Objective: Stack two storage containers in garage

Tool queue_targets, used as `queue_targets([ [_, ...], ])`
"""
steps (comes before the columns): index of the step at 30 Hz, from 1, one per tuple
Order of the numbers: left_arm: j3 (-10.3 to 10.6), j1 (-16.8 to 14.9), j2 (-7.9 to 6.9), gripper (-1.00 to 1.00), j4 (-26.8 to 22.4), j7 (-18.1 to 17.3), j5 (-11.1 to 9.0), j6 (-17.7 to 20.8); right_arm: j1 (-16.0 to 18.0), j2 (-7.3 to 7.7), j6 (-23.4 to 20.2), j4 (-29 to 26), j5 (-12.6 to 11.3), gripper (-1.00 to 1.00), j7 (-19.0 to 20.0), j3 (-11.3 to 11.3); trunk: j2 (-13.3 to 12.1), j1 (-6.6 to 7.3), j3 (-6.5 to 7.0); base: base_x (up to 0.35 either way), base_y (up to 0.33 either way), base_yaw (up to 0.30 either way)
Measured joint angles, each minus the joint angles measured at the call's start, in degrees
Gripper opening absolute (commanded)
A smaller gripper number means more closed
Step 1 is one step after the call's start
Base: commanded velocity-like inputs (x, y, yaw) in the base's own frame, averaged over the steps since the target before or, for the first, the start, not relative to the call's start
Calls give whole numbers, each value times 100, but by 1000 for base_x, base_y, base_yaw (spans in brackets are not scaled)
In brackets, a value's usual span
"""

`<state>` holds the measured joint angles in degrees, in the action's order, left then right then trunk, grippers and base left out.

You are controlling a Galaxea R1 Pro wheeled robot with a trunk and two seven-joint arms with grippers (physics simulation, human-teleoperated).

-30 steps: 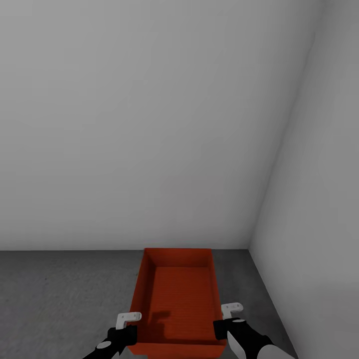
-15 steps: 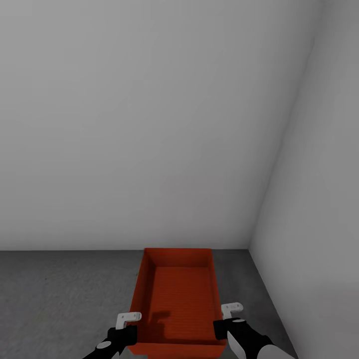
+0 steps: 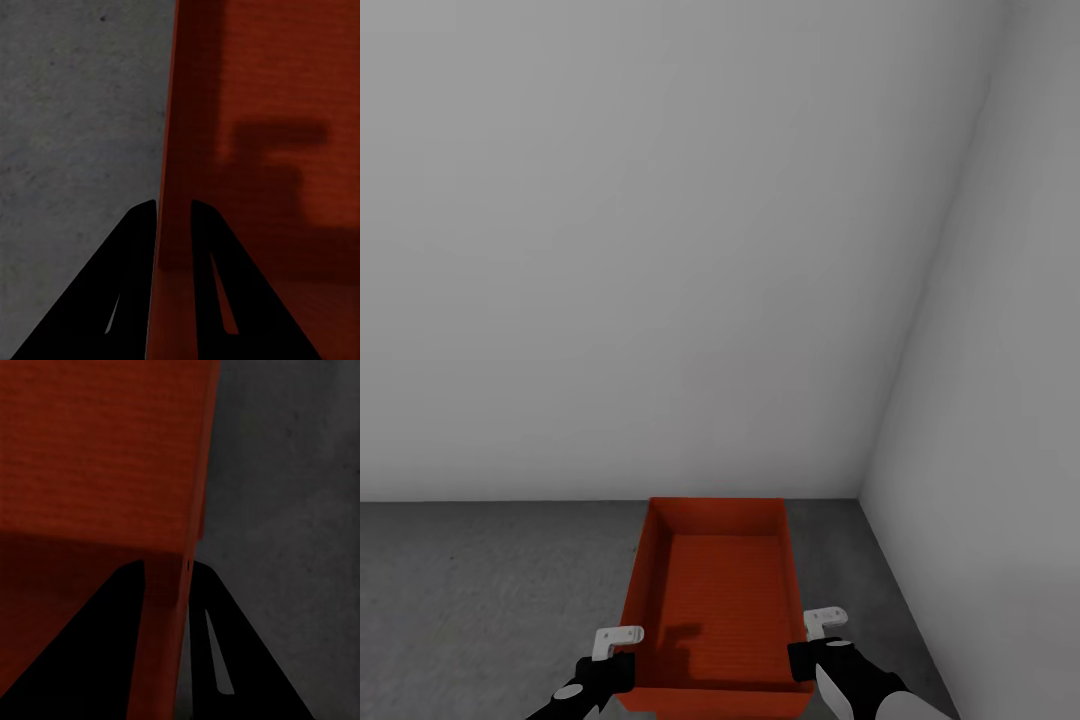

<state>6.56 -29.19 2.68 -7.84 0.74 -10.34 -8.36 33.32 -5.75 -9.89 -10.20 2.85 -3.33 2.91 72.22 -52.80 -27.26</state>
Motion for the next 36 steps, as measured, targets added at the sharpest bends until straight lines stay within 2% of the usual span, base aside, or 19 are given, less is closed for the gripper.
queue_targets([
  [23, 1, 0, 0, -100, 1, 0, -1, 0, 0, -1, 0, 1, -1, -100, -1, 0, 921, -505, -413, 0, 0, 0],
  [27, 0, 0, -1, -100, 0, -1, 0, 0, 0, -1, 0, 0, 0, -100, -1, 0, 923, -505, -413, 0, 0, 0],
  [36, 0, 0, -1, -100, 0, -1, 0, 0, 0, -1, 0, 0, 0, -100, -1, 0, 1244, -681, -557, 0, 0, 0],
])
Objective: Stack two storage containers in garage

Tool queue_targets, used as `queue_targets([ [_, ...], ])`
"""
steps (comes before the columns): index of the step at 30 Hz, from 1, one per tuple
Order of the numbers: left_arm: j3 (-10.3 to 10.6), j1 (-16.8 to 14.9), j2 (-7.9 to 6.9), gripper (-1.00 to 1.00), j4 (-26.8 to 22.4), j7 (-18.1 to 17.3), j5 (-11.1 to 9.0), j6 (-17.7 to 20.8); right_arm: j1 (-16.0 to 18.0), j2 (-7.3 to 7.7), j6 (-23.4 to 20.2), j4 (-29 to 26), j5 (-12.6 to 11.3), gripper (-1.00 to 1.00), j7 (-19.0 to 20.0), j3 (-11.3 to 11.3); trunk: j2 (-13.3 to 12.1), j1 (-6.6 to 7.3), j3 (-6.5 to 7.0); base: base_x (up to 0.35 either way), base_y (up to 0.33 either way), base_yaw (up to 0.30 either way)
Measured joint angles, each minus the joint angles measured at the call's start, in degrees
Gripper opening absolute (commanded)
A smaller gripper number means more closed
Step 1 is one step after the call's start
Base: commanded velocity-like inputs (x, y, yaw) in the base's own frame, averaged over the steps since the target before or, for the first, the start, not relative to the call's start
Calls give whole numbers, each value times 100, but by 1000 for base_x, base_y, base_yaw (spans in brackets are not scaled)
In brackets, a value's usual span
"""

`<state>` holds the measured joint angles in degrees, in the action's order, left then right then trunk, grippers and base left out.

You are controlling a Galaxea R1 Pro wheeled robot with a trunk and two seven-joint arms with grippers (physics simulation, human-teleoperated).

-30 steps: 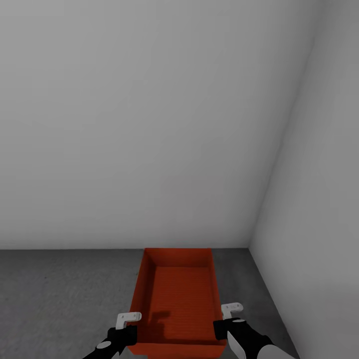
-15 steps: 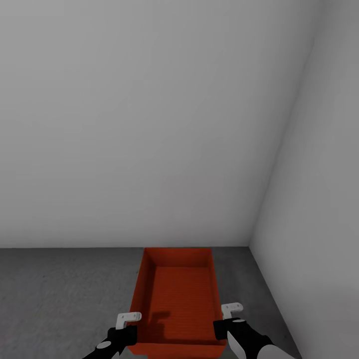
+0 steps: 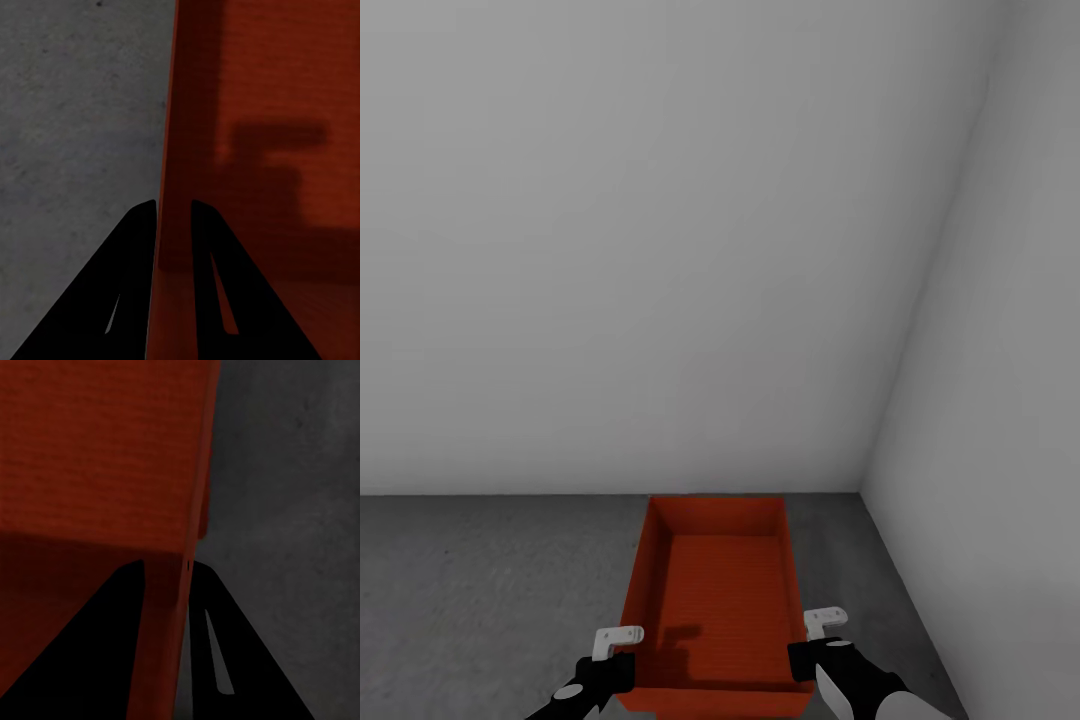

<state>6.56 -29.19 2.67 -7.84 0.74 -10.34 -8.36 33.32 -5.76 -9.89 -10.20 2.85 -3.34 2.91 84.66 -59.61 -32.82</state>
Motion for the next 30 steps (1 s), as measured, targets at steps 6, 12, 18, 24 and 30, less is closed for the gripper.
queue_targets([
  [6, 1, 0, 0, -100, 1, 0, -1, 1, 0, 0, 0, 1, -1, -100, 0, 0, 79, -43, -36, 0, 0, 0],
  [12, 1, 0, 0, -100, -1, 0, 1, 6, -1, 0, 0, 3, -3, -100, -1, 0, 319, -175, -143, 0, 0, 0],
  [18, 1, 0, 0, -100, -2, 0, 2, 8, -1, 0, 0, 4, -4, -100, -1, 0, 560, -307, -251, 0, 0, 0],
  [24, 0, 0, 0, -100, -2, 0, 2, 6, 0, 0, 0, 2, -2, -100, 0, -1, 682, -374, -305, 0, 0, 0],
  [30, 1, 0, 0, -100, 1, 0, 0, 2, 0, 0, 0, 2, -2, -100, 0, 0, 881, -483, -395, 0, 0, 0],
])
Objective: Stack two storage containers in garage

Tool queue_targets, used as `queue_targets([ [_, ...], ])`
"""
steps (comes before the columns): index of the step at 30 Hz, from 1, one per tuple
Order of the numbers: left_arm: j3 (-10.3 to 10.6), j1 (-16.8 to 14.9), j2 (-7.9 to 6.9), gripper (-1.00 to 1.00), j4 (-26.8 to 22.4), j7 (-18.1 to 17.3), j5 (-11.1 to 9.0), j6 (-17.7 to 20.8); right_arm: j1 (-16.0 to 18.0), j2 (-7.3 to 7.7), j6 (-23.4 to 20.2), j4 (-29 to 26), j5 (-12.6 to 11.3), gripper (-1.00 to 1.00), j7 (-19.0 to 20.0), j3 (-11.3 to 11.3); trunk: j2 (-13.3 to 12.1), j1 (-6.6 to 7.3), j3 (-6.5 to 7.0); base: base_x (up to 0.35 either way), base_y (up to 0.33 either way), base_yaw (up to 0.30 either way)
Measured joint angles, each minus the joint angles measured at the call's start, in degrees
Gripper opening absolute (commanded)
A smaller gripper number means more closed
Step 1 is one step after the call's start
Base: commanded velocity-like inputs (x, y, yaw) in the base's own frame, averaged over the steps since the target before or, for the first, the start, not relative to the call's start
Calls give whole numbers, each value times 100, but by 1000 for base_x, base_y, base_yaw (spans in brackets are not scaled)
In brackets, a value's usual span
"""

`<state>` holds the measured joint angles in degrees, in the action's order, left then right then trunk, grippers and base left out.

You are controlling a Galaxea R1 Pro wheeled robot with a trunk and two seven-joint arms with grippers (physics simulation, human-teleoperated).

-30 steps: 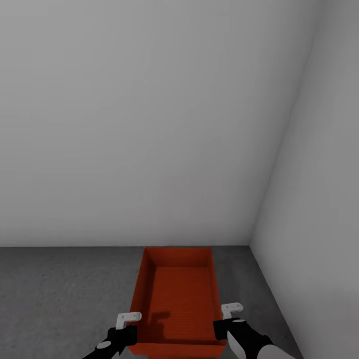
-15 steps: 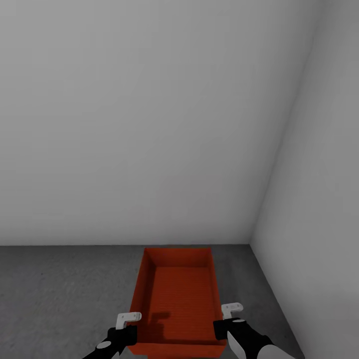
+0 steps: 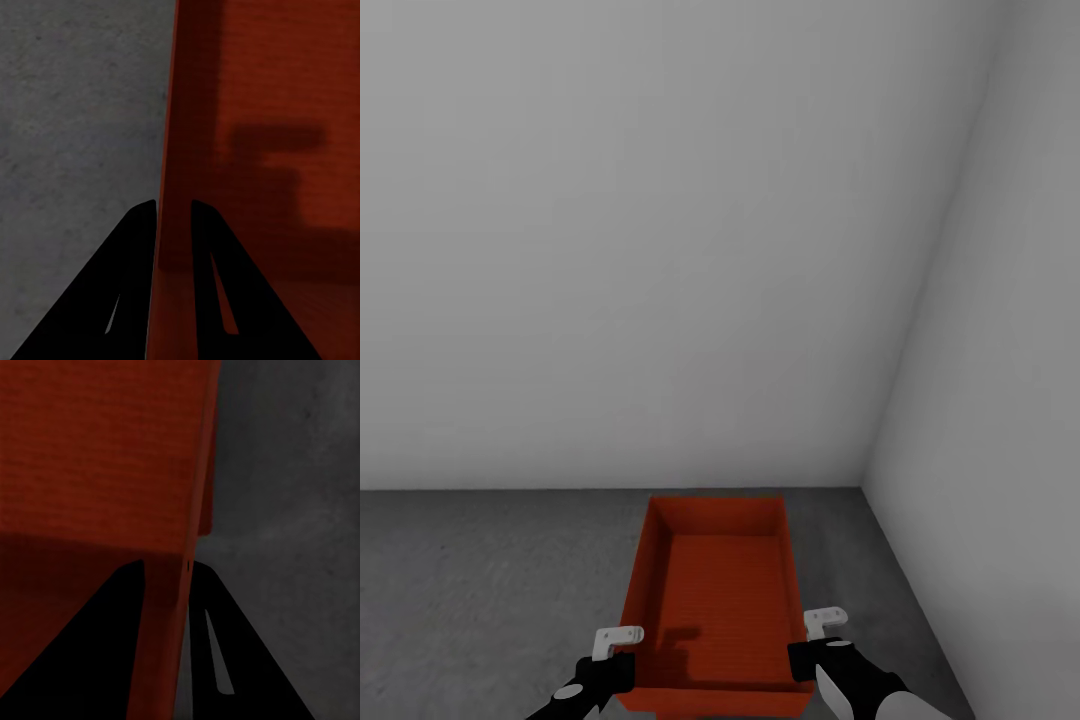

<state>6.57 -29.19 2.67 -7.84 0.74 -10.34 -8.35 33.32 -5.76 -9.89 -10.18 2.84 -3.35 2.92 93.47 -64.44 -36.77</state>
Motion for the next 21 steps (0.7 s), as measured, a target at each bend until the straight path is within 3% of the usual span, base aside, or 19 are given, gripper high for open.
queue_targets([
  [21, 0, 0, 0, -100, 1, 0, -1, -1, 0, 0, 0, 0, 0, -100, 0, 0, 842, -461, -377, 0, 0, 0],
])
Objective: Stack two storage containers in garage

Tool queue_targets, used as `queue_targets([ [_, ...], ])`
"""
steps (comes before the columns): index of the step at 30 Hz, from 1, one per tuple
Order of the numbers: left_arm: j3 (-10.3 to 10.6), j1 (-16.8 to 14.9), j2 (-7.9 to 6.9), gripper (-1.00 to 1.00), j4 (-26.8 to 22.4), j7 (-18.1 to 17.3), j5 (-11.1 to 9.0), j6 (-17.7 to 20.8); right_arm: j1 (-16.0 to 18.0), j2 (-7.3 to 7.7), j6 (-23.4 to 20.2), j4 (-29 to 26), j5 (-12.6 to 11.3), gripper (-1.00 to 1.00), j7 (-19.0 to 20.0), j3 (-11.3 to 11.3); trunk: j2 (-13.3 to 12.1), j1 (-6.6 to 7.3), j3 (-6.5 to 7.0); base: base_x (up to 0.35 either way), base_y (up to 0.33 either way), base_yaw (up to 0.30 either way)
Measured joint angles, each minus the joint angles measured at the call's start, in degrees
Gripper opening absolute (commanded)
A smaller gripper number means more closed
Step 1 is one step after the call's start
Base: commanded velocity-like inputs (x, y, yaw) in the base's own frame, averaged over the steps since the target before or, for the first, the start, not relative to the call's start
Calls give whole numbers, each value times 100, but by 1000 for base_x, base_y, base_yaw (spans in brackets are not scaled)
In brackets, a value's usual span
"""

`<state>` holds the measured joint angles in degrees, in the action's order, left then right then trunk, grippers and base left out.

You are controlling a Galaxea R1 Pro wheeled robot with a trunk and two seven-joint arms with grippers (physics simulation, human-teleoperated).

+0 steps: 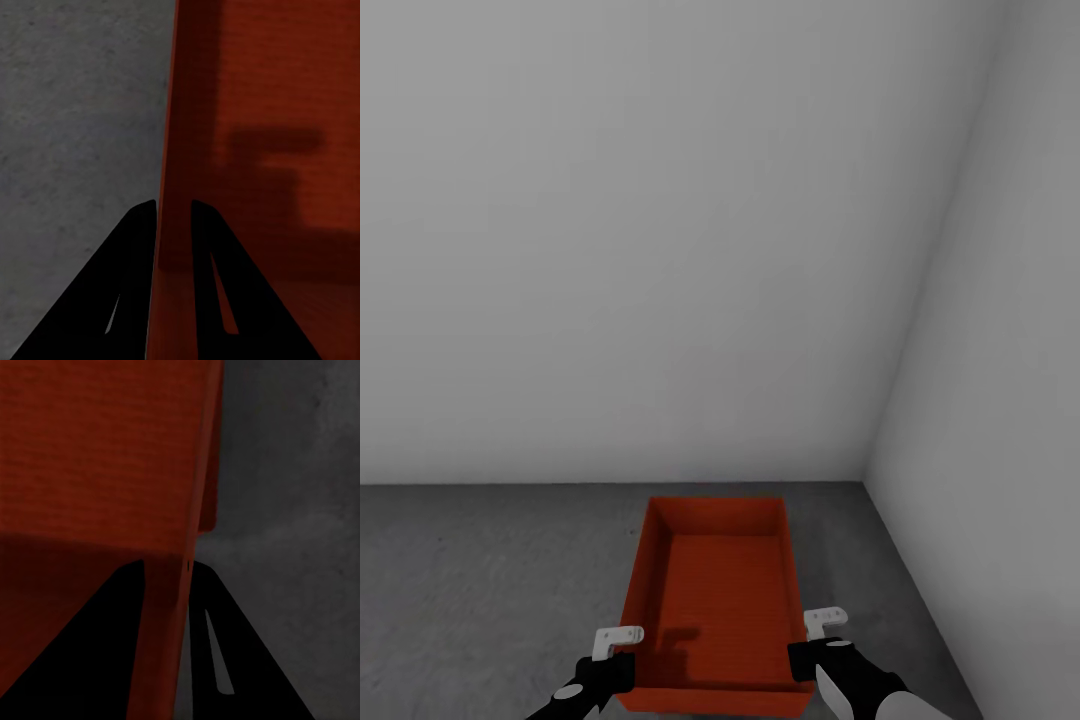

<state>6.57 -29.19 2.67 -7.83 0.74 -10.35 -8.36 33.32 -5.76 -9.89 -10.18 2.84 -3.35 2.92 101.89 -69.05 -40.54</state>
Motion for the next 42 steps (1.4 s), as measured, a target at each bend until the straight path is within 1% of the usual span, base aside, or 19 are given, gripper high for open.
queue_targets([
  [15, 1, 0, 0, -100, 0, 2, 0, 0, 0, 0, 0, 0, 0, -100, 0, 0, 602, -330, -269, 0, 0, 0],
  [20, -1, 0, 0, -100, -1, 1, 1, 0, 1, 0, 0, -1, 1, -100, 0, -1, 603, -330, -270, 0, 0, 0],
  [25, -3, -3, 1, -100, 0, 6, 2, -1, 1, 1, 0, 0, 0, -100, 6, -2, 803, -432, -358, 0, 0, 0],
  [32, -2, -1, 1, -100, 1, 2, -1, -1, 1, 0, -1, 0, 0, -100, 2, 1, 1084, -459, -484, 0, 0, 0],
  [42, -5, -4, 0, -100, -5, 3, 5, -2, 2, 0, 1, -4, 5, -100, 7, -5, 1085, -466, -484, 0, 0, 0],
])
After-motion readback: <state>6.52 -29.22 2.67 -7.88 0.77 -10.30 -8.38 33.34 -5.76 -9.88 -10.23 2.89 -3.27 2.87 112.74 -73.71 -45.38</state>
